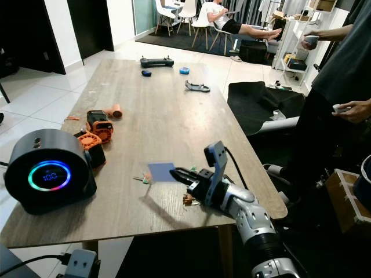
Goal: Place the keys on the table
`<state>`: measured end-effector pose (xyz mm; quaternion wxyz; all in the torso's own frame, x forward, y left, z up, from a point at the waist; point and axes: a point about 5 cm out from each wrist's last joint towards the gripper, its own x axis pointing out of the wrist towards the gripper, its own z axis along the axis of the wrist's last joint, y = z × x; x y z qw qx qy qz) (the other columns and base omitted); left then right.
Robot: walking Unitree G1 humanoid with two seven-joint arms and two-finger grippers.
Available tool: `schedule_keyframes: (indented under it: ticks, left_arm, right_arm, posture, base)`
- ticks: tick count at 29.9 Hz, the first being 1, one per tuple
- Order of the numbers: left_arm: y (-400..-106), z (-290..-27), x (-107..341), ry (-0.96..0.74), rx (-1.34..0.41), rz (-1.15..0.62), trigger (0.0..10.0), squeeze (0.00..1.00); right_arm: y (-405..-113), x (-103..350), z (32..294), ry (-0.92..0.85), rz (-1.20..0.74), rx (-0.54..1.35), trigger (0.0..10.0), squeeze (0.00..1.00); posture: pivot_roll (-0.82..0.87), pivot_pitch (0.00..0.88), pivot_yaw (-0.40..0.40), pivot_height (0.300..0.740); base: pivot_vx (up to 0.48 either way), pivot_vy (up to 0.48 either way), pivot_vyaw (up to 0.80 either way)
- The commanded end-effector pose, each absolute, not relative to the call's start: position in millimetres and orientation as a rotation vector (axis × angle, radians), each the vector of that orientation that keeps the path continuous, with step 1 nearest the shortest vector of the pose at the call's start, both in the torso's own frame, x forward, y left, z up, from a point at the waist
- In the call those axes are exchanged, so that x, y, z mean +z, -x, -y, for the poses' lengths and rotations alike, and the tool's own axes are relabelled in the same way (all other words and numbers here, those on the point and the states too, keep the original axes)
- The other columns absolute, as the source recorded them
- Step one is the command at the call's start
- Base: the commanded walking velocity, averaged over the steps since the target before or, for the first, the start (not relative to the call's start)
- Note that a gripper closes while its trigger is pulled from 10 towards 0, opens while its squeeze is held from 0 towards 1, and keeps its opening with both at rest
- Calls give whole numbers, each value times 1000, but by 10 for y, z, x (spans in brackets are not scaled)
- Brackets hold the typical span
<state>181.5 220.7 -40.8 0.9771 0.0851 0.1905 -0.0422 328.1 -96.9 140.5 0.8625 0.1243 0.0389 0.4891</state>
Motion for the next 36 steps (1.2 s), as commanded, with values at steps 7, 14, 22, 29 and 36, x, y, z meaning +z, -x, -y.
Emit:
schedule_keyframes:
  ticks: [7, 14, 22, 29, 36]
  left_arm:
    - [-1755, -2187, -453, -164, -88, -410, 10000, 0]
    - [-1759, -2178, -455, -162, -90, -410, 10000, 0]
    - [-1760, -2180, -455, -161, -90, -411, 10000, 0]
    - [-1759, -2186, -454, -163, -89, -412, 10000, 0]
    - [-1754, -2189, -455, -164, -91, -413, 10000, 0]
  right_arm:
    - [-3196, 1309, 994, -195, -166, 1071, 10000, 0]
    - [-3143, 1250, 983, -149, -204, 1102, 10000, 0]
    - [-3142, 1269, 999, -148, -209, 1105, 10000, 875]
    - [-3165, 1406, 1073, -170, -142, 1101, 10000, 0]
    - [-3196, 1652, 1178, -251, -43, 1099, 10000, 0]
  posture:
    - [104, 41, -77, 740]
    - [103, 40, -77, 740]
    - [103, 39, -76, 740]
    - [103, 39, -76, 740]
    - [104, 37, -72, 740]
  base:
    - [0, 0, 0]
    - [0, 0, 0]
    - [0, 0, 0]
    - [0, 0, 0]
    - [0, 0, 0]
